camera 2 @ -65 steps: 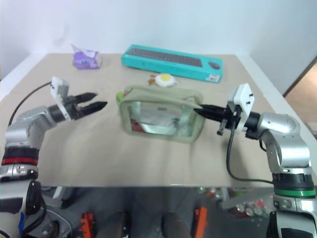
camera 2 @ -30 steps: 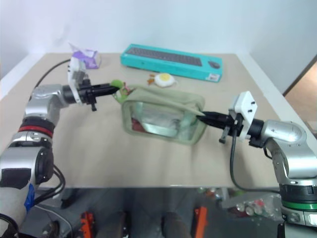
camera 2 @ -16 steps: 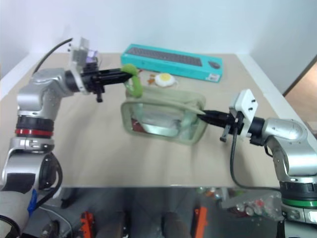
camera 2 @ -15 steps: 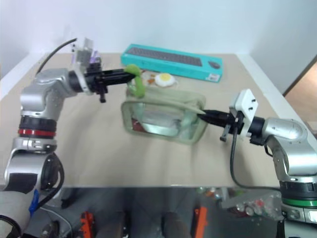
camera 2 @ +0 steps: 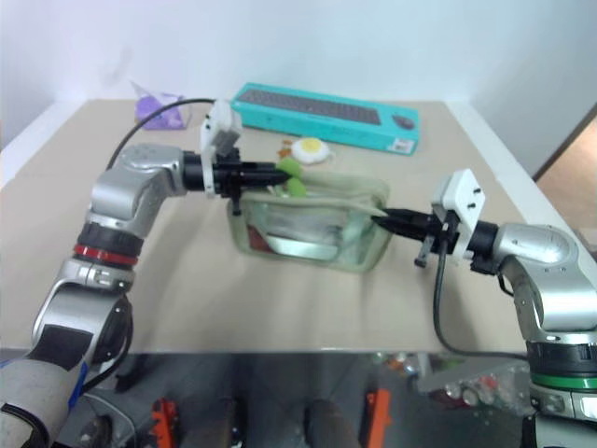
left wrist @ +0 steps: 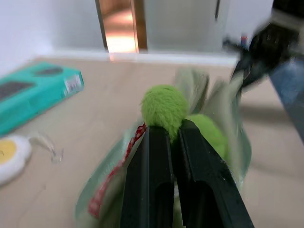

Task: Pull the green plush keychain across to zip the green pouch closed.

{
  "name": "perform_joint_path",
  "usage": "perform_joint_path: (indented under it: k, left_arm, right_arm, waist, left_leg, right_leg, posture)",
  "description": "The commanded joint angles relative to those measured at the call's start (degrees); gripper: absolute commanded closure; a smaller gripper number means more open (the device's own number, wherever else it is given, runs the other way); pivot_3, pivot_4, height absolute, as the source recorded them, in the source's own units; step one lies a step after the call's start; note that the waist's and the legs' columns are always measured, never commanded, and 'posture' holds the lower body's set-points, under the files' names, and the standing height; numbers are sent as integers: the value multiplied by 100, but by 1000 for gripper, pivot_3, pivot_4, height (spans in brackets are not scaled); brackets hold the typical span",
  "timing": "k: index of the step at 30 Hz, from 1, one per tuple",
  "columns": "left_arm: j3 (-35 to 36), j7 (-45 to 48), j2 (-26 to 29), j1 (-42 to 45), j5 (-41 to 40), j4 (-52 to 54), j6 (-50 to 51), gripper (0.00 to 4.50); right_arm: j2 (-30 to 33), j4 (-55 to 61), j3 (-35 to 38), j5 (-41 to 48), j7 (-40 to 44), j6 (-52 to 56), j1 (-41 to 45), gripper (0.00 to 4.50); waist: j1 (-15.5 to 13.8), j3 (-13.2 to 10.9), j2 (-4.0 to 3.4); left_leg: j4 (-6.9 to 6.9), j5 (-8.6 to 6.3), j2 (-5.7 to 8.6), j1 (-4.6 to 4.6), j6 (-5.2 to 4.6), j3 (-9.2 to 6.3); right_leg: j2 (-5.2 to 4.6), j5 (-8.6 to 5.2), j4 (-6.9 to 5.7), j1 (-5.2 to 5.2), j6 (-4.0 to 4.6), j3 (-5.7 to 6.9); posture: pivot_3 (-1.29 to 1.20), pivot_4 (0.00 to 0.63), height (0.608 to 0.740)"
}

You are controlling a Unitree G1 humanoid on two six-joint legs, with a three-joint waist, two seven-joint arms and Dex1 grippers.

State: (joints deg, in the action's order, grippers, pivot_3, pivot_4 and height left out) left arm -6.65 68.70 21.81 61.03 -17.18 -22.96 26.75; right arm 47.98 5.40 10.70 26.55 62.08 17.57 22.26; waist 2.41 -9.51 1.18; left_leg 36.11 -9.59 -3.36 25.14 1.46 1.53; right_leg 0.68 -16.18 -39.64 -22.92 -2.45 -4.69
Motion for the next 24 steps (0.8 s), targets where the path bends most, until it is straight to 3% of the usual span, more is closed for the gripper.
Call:
perform_joint_path:
  k: [1, 10, 18, 24]
  left_arm:
    - [-79, 232, 110, 113, -48, 160, 104, 3070]
    - [61, 551, 580, 512, 145, -264, -532, 81]
    - [187, 1007, 1255, 386, -3, 12, -458, 31]
    - [586, 592, 1500, -749, -416, 1037, 76, 31]
  right_arm:
    - [35, 165, 109, 21, -45, -76, -3, 4500]
    - [21, 84, 46, 3, -15, -125, 62, 4500]
    - [16, 29, 24, -1, 11, -164, 79, 4500]
    - [13, -24, 6, -2, 15, -209, 104, 4500]
  waist:
    - [-1, 0, 0]
    - [4, 0, 0]
    - [10, -1, -1]
    - [19, 1, -4]
  left_leg:
    - [0, 0, 0, -1, 0, 1]
    - [-2, 0, 0, -1, 0, 1]
    - [-5, 0, -1, -1, 0, 2]
    - [-8, 0, -6, -4, 0, 4]
  right_leg:
    - [-1, -1, 0, 0, -1, -1]
    - [1, -1, 1, -2, -2, -2]
    - [1, -2, 2, -4, -2, -2]
    - [0, -2, 2, -3, 0, -4]
  posture:
    - [0, 150, 740]
    - [0, 150, 740]
    - [0, 150, 740]
    - [0, 150, 740]
